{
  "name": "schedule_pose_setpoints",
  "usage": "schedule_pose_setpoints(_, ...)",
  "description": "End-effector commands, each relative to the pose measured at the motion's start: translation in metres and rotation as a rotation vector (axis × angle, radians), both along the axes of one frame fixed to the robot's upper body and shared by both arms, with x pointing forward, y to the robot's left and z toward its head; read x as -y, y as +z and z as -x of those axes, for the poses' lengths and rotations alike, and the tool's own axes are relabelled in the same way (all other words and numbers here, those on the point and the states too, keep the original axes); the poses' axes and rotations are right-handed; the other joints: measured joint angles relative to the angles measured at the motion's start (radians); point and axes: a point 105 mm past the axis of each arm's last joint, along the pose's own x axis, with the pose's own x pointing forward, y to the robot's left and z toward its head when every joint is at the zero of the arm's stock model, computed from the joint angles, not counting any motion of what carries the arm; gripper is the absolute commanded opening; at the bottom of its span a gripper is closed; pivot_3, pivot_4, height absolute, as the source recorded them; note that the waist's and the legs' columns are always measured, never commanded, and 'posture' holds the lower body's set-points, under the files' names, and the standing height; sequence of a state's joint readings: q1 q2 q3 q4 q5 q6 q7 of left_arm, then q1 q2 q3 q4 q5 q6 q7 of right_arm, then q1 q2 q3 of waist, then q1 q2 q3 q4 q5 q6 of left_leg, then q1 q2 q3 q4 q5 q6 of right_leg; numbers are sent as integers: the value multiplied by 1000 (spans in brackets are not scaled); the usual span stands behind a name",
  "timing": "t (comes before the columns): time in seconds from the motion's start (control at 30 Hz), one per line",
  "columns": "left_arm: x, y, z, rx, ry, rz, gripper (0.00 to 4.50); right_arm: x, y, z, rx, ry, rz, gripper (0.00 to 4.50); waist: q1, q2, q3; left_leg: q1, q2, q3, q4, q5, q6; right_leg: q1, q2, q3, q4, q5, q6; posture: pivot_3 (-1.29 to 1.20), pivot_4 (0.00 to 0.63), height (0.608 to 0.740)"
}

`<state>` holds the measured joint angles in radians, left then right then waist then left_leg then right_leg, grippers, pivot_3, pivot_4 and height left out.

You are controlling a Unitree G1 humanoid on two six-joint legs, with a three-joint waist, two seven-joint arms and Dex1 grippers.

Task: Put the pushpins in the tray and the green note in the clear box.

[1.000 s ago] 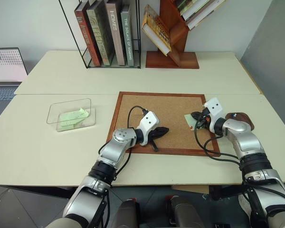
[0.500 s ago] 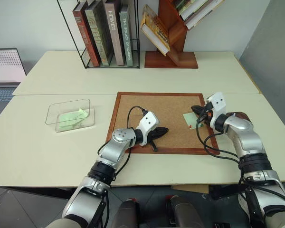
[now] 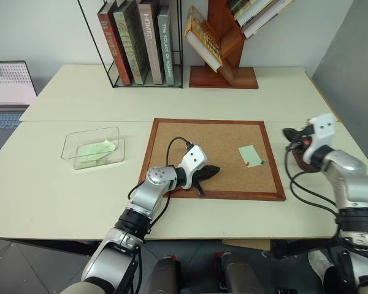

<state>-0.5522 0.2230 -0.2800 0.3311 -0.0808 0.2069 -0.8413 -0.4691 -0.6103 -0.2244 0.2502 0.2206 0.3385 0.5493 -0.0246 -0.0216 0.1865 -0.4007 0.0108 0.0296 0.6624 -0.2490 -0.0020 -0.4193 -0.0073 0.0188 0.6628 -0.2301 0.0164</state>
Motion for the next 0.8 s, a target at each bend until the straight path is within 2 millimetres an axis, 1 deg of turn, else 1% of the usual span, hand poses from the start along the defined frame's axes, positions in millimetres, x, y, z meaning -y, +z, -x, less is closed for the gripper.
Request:
schedule_pose_setpoints(0.03,3,-11,7,-25,-28,-28,0,50,4,12,-3,-205,90,30,-1,0,0,0,0,0,0,0,0,0,0,0,0,0,0,0,150,740)
schedule_pose_setpoints(0.1,3,-10,7,-14,-35,-30,0,62,-6,17,-46,-253,118,30,-1,0,0,1,0,0,0,0,0,0,0,0,0,0,0,0,150,740)
schedule_pose_setpoints(0.17,5,-8,8,-9,-43,-24,0,65,-13,20,-71,-267,123,30,-4,1,0,1,0,0,0,0,0,0,0,0,1,0,0,0,150,740)
schedule_pose_setpoints(0.3,8,-6,7,1,-48,-21,0,62,-27,21,-120,-260,148,30,-5,1,-1,1,1,0,0,0,0,0,1,0,1,0,1,0,150,740)
schedule_pose_setpoints(0.47,9,-5,7,5,-46,-19,0,60,-31,19,-141,-251,154,30,-4,1,-1,1,0,1,0,0,0,0,1,0,0,1,1,0,150,740)
schedule_pose_setpoints(0.67,7,-6,6,5,-39,-20,0,58,-36,17,-164,-244,156,1196,-3,1,-1,0,0,0,0,0,0,0,1,0,0,1,1,0,150,740)
schedule_pose_setpoints(0.8,7,-6,6,4,-37,-21,0,57,-34,16,-160,-245,153,2115,-3,1,-1,0,0,1,0,0,0,0,1,0,0,1,1,0,150,740)
